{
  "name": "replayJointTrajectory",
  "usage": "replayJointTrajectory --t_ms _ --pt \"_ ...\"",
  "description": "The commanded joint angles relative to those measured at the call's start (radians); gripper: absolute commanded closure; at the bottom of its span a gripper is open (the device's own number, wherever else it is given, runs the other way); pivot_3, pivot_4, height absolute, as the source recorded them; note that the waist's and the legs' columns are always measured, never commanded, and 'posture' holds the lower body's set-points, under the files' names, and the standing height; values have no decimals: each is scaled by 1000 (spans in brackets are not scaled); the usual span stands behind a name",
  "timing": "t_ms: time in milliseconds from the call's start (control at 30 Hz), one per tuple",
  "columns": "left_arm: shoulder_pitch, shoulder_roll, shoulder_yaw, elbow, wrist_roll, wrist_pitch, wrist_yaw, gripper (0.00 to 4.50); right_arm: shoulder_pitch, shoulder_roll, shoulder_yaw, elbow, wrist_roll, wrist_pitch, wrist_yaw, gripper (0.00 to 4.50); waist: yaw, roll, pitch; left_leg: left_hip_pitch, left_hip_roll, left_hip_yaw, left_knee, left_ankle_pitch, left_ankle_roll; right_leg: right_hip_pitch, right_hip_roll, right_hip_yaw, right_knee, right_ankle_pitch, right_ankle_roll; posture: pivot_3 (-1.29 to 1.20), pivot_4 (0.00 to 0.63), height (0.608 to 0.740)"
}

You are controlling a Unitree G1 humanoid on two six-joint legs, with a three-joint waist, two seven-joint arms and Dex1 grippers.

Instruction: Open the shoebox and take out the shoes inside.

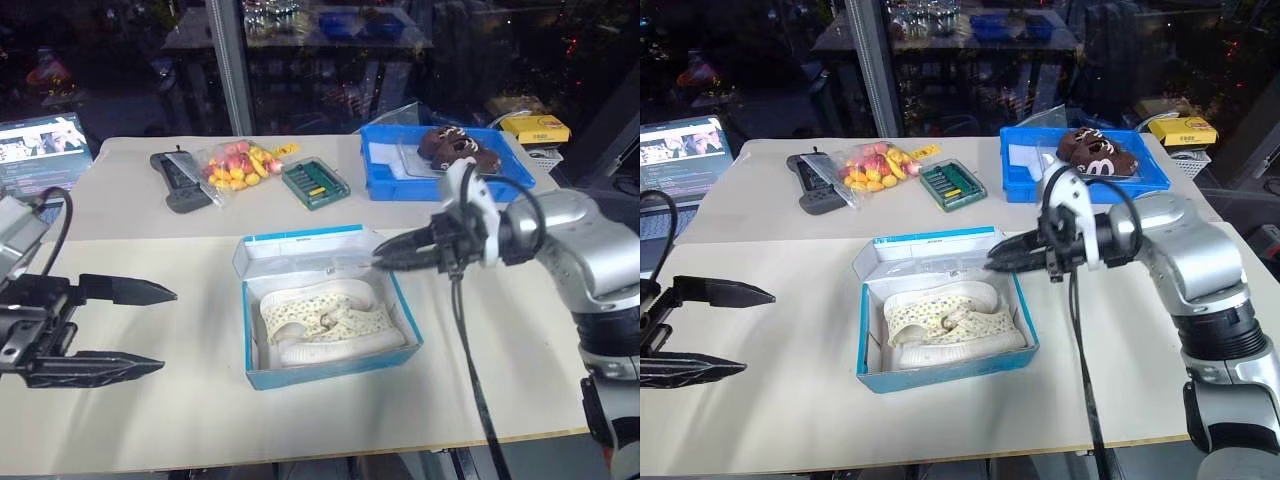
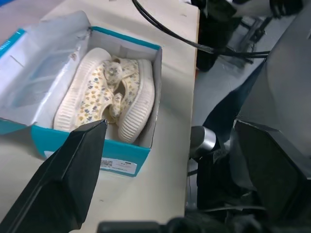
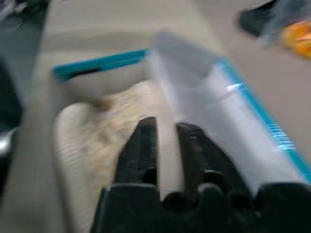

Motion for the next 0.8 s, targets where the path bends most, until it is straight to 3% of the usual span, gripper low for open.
replayJointTrajectory --t_ms 33,233,533,633,800 --pt "-13 9 -29 8 11 -50 -6 0 29 43 97 -50 -100 -55 -53 2028 -1 0 0 1 0 0 0 0 0 0 0 0 0 0 0 0 150 740" --pt "2 -6 -61 0 28 -84 1 0 34 65 149 -46 -187 -123 -67 71 2 1 0 0 0 1 0 0 0 -1 0 1 1 1 -1 0 150 740" --pt "40 -29 -67 -16 70 -127 19 0 12 108 150 -34 -204 -136 -44 71 1 1 0 -1 0 0 0 0 0 -1 0 1 1 1 -1 0 150 740" --pt "49 -30 -66 -16 77 -131 24 0 6 124 140 -55 -182 -109 -40 820 2 1 0 -1 0 0 0 0 0 -1 0 1 1 0 -1 0 150 740" --pt "59 -36 -69 -19 76 -129 33 0 36 153 161 -44 -197 -113 -45 2510 1 1 0 -1 0 0 0 0 0 -1 0 0 1 0 -1 0 150 740"
